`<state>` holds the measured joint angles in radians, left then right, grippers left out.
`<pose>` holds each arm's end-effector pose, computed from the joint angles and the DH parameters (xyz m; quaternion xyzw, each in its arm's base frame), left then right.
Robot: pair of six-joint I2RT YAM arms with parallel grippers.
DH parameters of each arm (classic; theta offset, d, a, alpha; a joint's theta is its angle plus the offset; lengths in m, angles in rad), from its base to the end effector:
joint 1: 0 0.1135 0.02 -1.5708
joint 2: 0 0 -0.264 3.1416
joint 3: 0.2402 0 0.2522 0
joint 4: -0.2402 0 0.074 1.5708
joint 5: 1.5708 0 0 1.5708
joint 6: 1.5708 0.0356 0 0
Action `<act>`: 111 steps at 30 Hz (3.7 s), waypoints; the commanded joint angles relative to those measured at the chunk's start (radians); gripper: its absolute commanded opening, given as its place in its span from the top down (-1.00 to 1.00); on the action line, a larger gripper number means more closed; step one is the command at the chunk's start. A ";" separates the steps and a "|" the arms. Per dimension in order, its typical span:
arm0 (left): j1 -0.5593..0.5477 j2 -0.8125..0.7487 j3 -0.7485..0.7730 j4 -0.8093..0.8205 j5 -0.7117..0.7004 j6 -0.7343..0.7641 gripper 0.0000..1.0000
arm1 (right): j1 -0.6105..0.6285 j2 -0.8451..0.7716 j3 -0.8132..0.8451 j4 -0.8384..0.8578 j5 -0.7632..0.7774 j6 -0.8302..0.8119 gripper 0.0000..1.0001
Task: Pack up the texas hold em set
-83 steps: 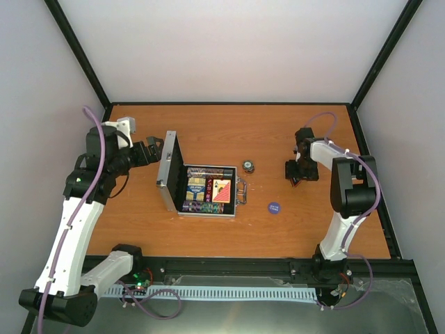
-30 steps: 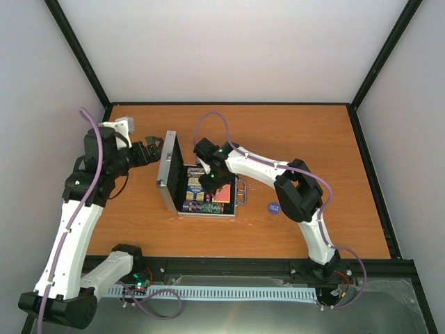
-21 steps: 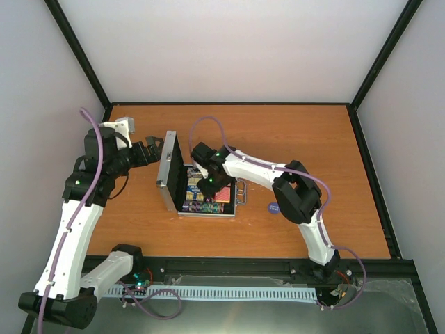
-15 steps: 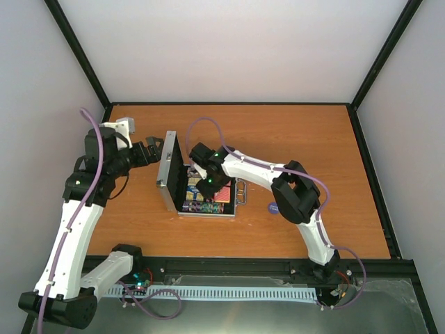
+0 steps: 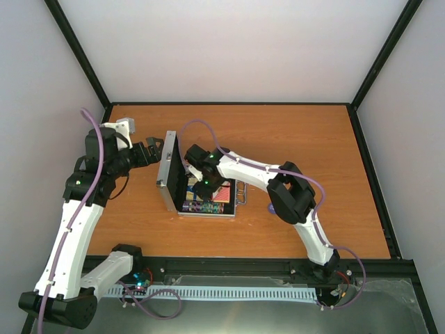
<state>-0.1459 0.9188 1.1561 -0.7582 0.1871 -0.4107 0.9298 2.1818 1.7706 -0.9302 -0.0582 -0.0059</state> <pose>0.1755 -0.0325 0.3850 -0.0673 0.8602 -0.2148 0.4576 0.2644 0.3578 0.1801 -0.4508 0.8848 0.0769 0.0895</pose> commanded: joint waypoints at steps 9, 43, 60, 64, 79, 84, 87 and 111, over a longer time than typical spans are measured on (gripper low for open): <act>0.006 -0.007 0.011 0.002 0.002 -0.007 -0.99 | 0.020 -0.017 0.049 -0.010 0.027 -0.002 -0.73; 0.005 -0.023 -0.002 0.005 -0.049 -0.024 -1.00 | -0.253 -0.579 -0.826 0.046 0.156 0.708 -0.73; 0.005 -0.026 0.011 0.008 -0.045 -0.025 -1.00 | -0.347 -0.561 -0.905 0.148 0.124 0.660 -0.42; 0.004 -0.029 0.011 0.008 -0.042 -0.025 -0.99 | -0.347 -0.560 -0.920 0.155 0.127 0.657 -0.33; 0.005 -0.040 0.011 0.002 -0.043 -0.023 -1.00 | -0.348 -0.537 -0.930 0.174 0.160 0.630 -0.18; 0.005 -0.047 0.008 -0.002 -0.046 -0.023 -0.99 | -0.349 -0.533 -0.929 0.189 0.145 0.626 -0.12; 0.004 -0.047 0.007 -0.001 -0.046 -0.024 -0.99 | -0.348 -0.530 -0.923 0.194 0.129 0.610 -0.08; 0.005 -0.041 0.006 0.007 -0.049 -0.024 -1.00 | -0.233 -0.496 -0.610 0.088 0.026 0.517 -0.03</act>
<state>-0.1459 0.8852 1.1522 -0.7574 0.1413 -0.4286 0.6556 1.6718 1.0443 -0.8085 -0.0093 0.5331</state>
